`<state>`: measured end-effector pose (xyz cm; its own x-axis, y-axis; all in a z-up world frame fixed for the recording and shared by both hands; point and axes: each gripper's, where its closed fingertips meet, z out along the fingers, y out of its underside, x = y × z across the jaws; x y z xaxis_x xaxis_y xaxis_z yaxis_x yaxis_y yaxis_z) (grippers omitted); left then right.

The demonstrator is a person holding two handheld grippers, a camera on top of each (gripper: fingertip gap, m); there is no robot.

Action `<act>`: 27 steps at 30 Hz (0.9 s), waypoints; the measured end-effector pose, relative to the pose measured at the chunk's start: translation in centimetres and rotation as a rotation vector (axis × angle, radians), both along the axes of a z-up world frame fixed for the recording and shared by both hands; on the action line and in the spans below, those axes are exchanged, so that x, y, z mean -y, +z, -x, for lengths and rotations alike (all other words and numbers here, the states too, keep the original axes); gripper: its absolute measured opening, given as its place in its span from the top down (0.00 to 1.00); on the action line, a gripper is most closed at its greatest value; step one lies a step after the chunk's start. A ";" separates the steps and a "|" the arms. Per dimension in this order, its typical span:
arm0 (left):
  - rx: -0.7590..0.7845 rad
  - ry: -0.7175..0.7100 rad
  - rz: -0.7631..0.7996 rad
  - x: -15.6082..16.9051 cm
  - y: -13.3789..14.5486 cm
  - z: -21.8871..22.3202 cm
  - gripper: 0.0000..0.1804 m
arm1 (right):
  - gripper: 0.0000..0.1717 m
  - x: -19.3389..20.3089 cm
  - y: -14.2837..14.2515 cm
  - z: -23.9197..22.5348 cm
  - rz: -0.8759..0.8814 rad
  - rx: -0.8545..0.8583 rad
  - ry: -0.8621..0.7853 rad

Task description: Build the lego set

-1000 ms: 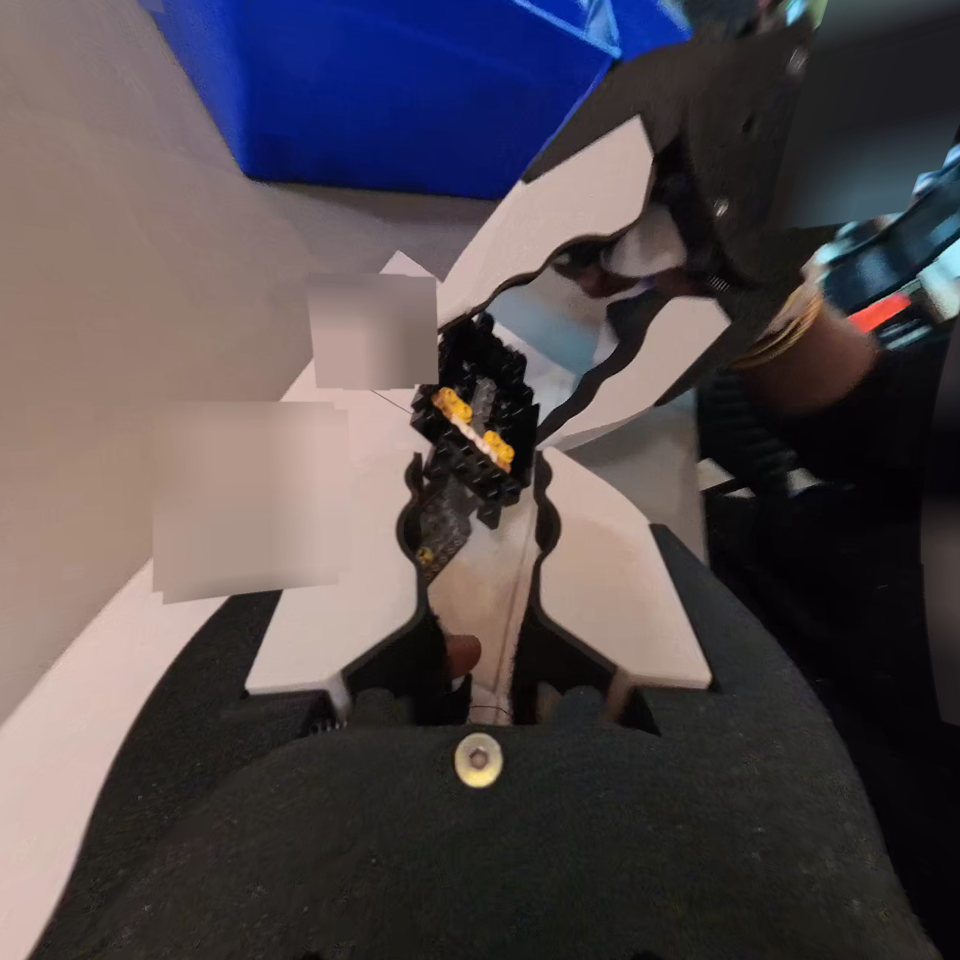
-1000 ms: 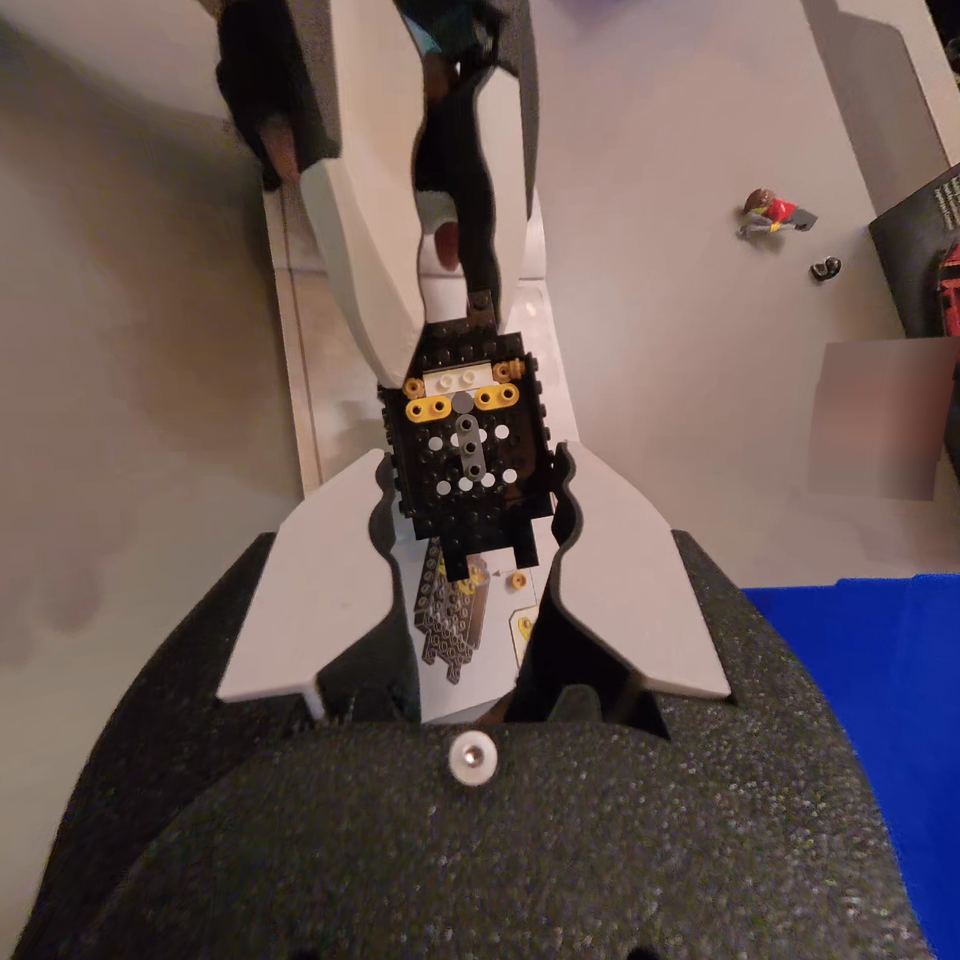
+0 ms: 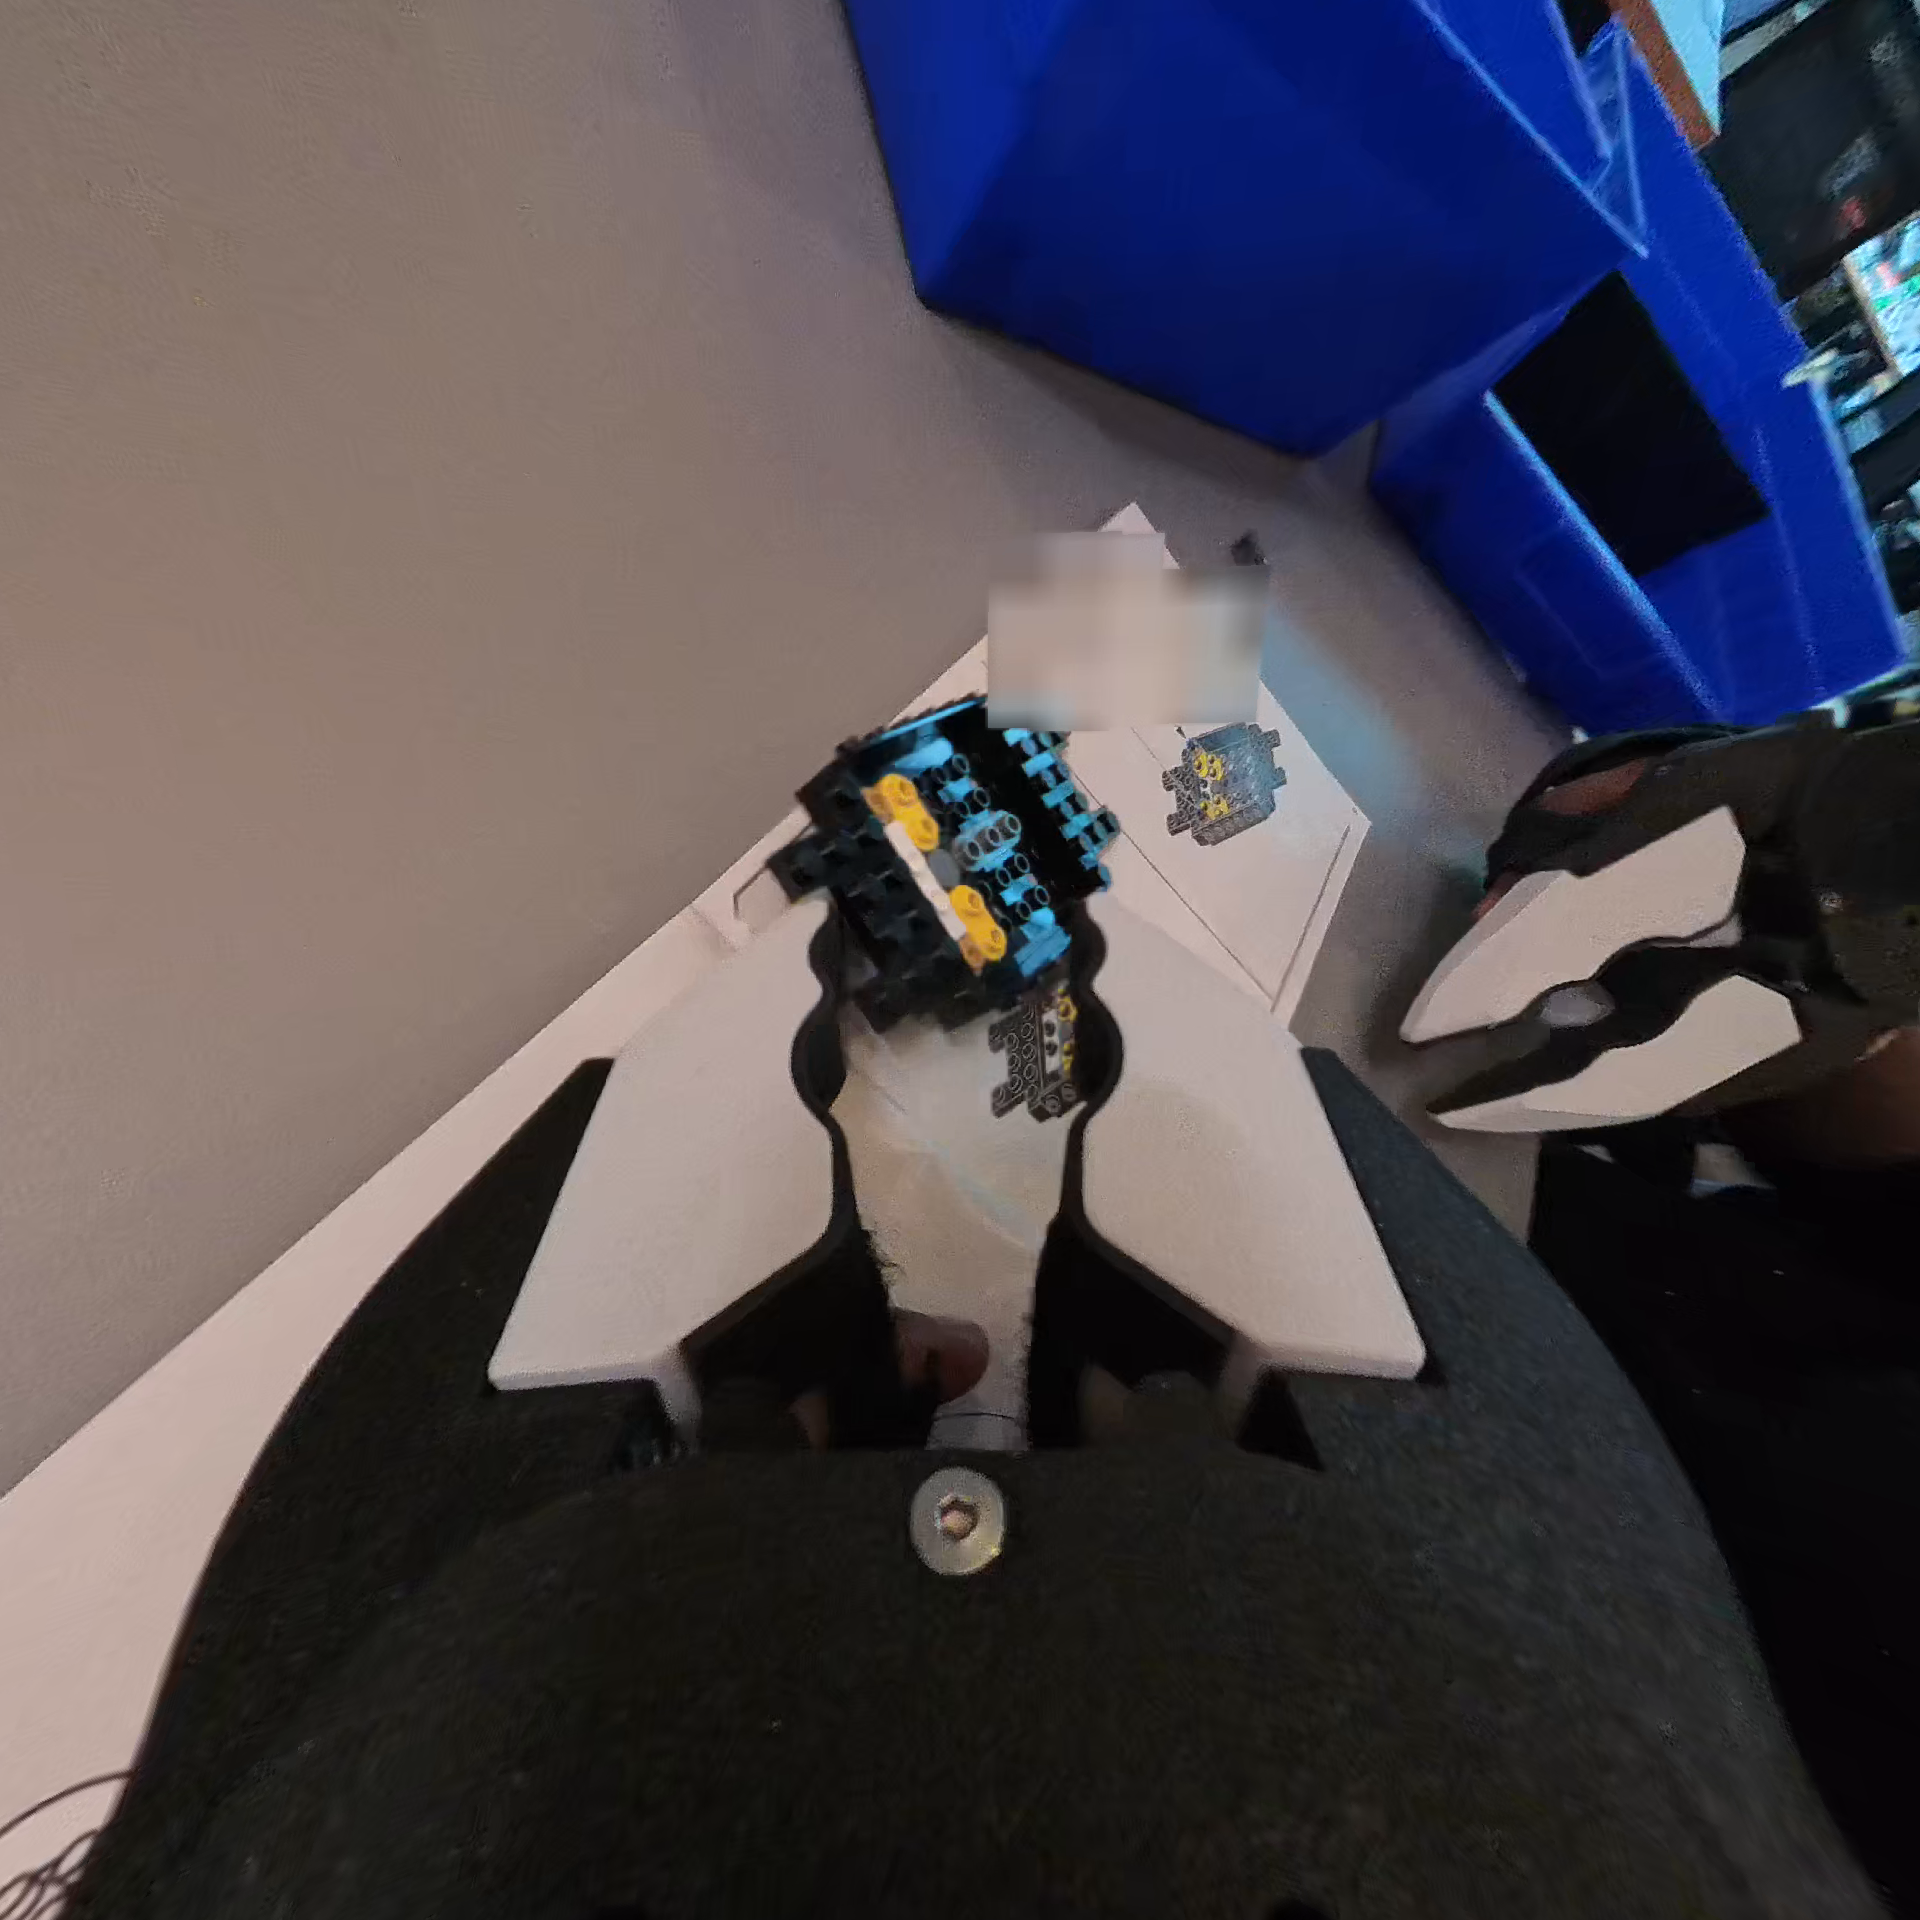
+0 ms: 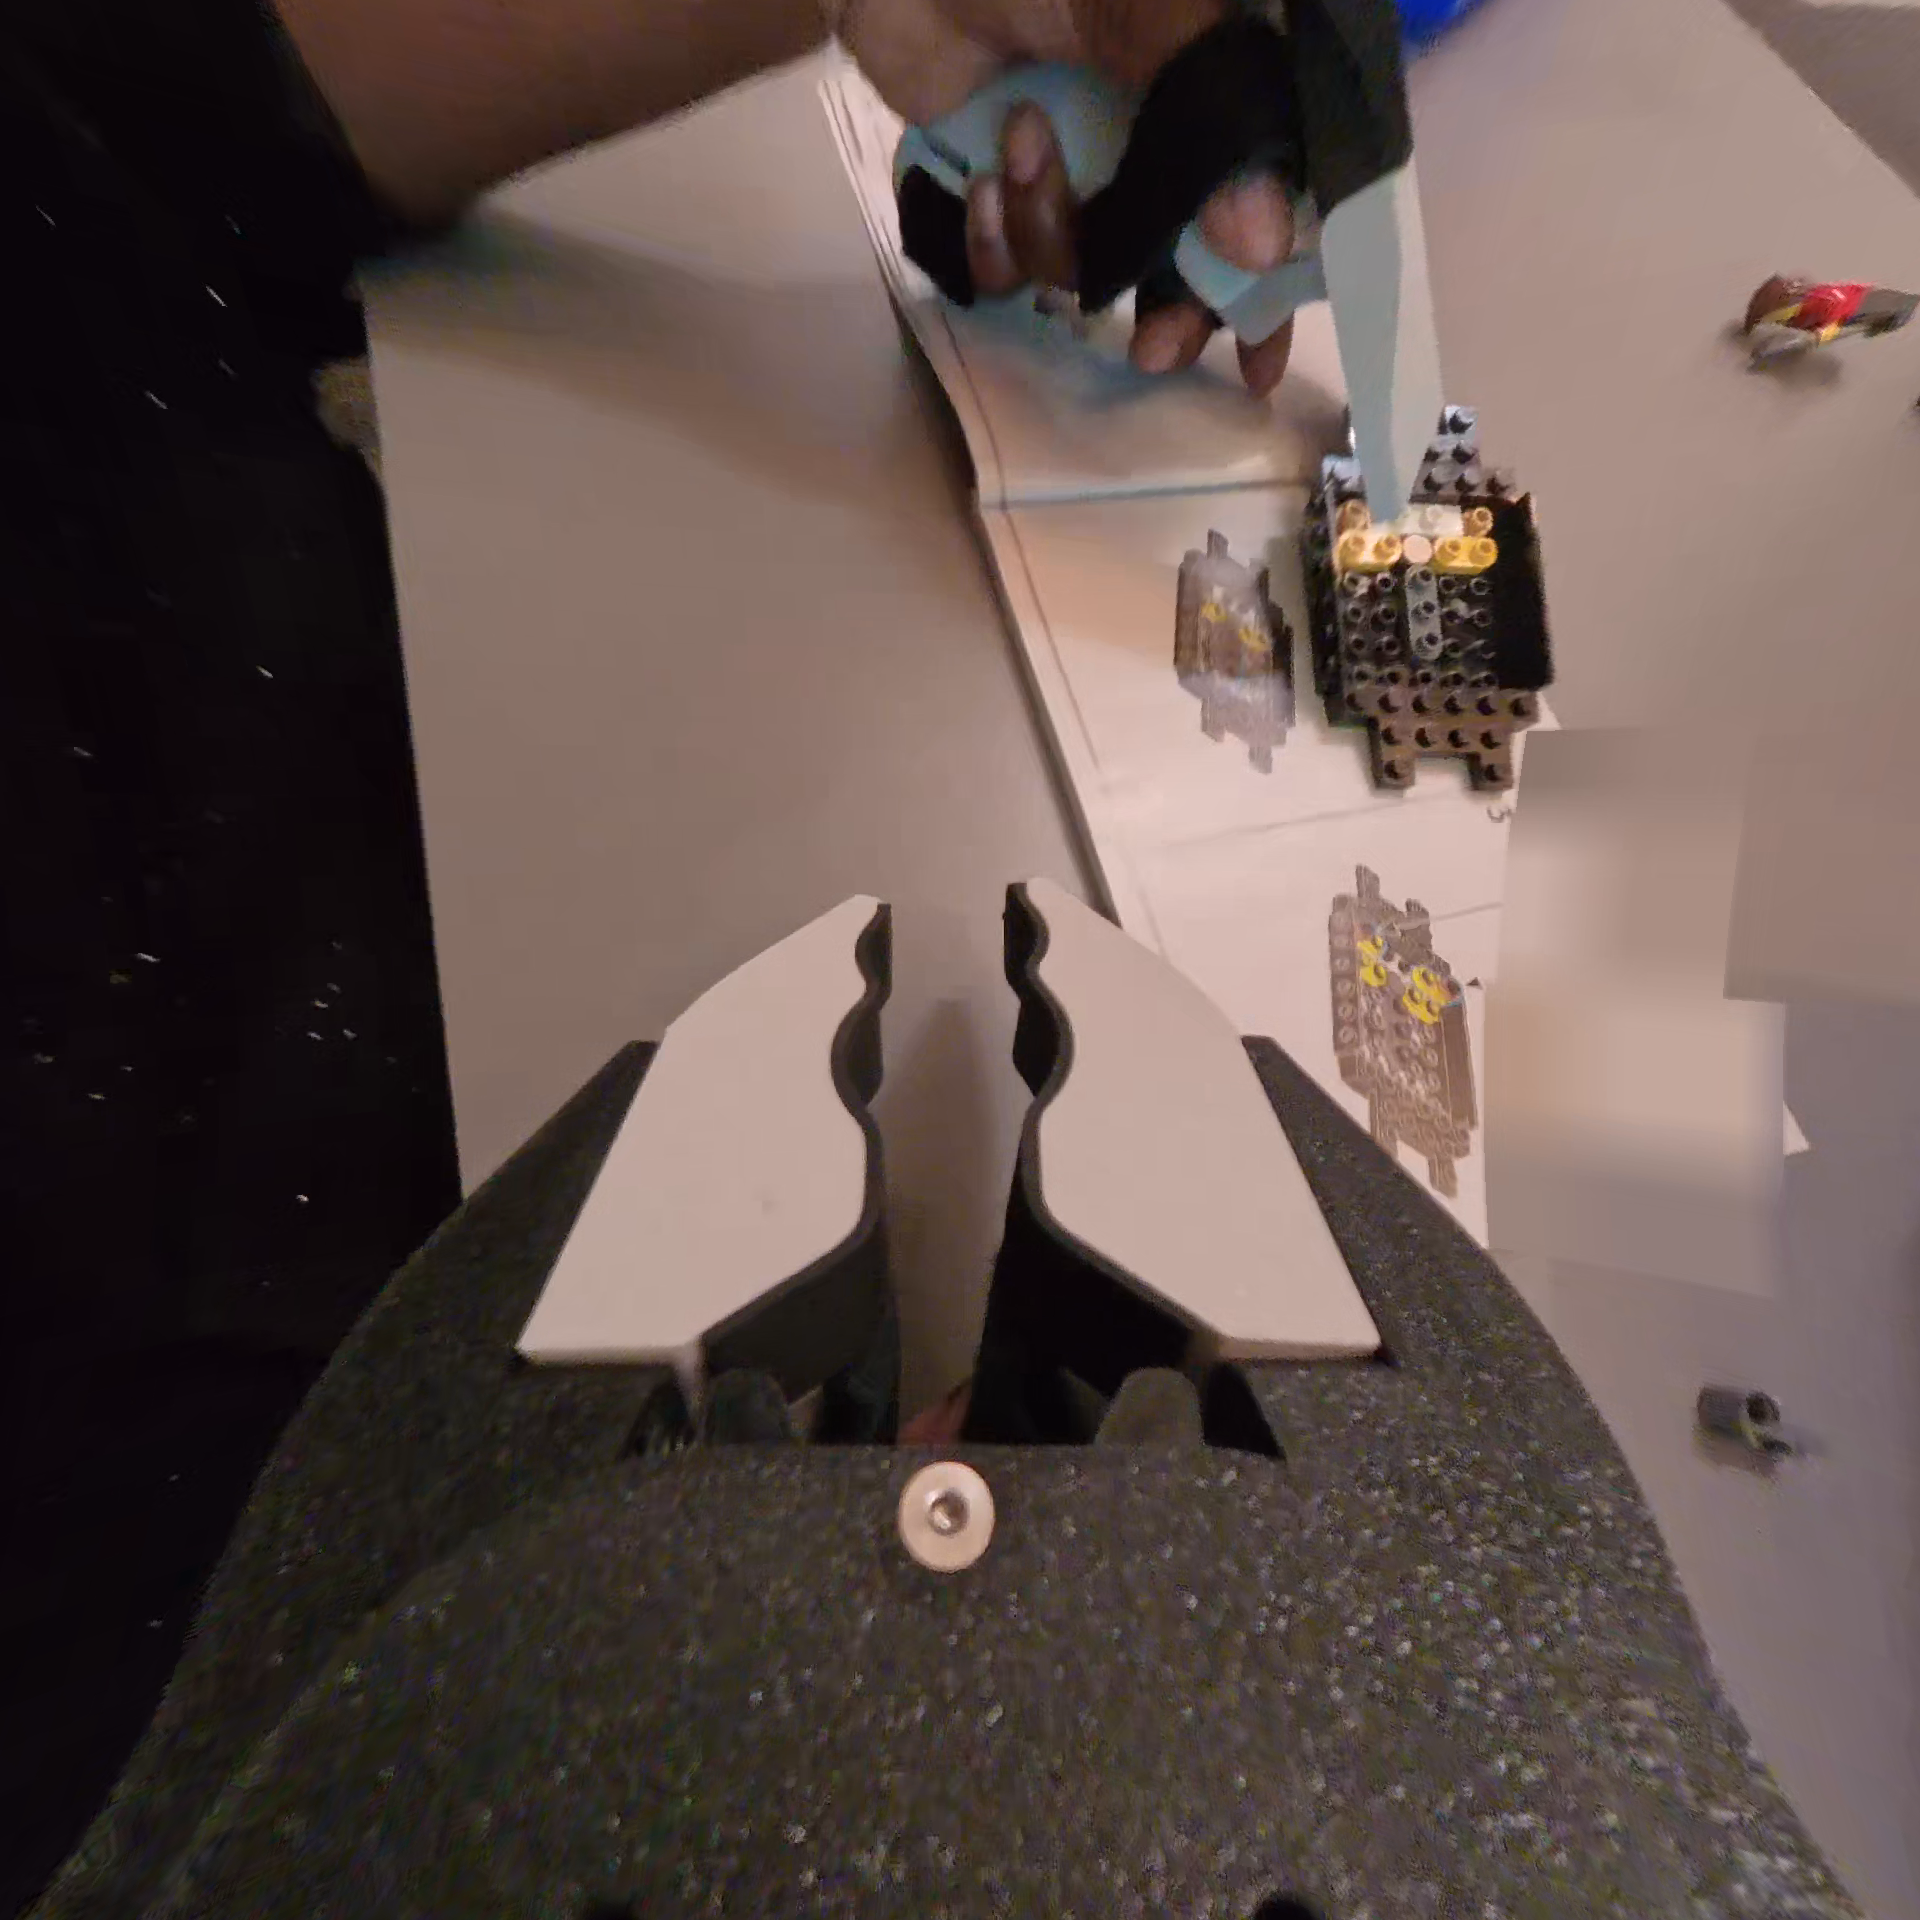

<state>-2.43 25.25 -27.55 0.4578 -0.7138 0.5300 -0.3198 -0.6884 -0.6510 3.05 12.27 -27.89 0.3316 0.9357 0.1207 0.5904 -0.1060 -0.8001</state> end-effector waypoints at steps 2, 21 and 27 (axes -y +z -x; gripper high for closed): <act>-0.033 -0.010 -0.044 0.1 0.0 0.0 0.74 | 0.87 0.0 -0.9 -0.2 -0.017 0.042 -0.005; -0.069 0.078 -0.435 4.7 4.4 2.7 0.42 | 0.85 5.1 3.4 0.1 -0.125 -0.168 -0.047; -0.036 0.119 -0.552 8.2 8.2 3.2 0.47 | 0.91 12.0 0.5 0.6 -0.018 -0.061 0.107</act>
<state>-5.66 17.10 -19.31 0.5633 -0.8228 0.0756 -0.2892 -0.2820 -0.9148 2.45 0.24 -27.44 0.2376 0.9638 0.1206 0.5477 -0.0304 -0.8361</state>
